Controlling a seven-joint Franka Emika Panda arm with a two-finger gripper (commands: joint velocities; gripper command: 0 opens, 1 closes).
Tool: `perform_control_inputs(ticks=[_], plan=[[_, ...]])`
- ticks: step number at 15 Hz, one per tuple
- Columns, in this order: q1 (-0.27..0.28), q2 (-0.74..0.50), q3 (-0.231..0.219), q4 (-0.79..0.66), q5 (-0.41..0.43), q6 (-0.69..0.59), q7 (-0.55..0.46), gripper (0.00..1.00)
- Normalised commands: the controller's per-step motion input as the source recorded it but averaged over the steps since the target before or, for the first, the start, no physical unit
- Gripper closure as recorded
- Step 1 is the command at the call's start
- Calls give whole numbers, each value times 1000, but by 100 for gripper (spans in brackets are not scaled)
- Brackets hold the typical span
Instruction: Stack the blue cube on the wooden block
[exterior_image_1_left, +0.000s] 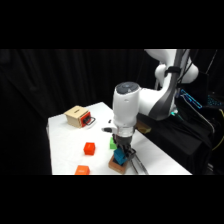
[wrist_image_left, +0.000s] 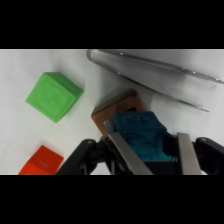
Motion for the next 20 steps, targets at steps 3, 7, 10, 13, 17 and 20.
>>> perform_control_inputs(ticks=[3,7,10,13,17,20], plan=[[117,116,-106,90,40,168,77,72],[102,74,-109,70,53,146,52,72],[96,3,-92,66,75,80,41,14],[56,-162,-44,-1,123,-87,-24,0],[43,-322,-8,-77,125,-240,-41,0],[21,-387,19,-64,114,-354,-43,0]])
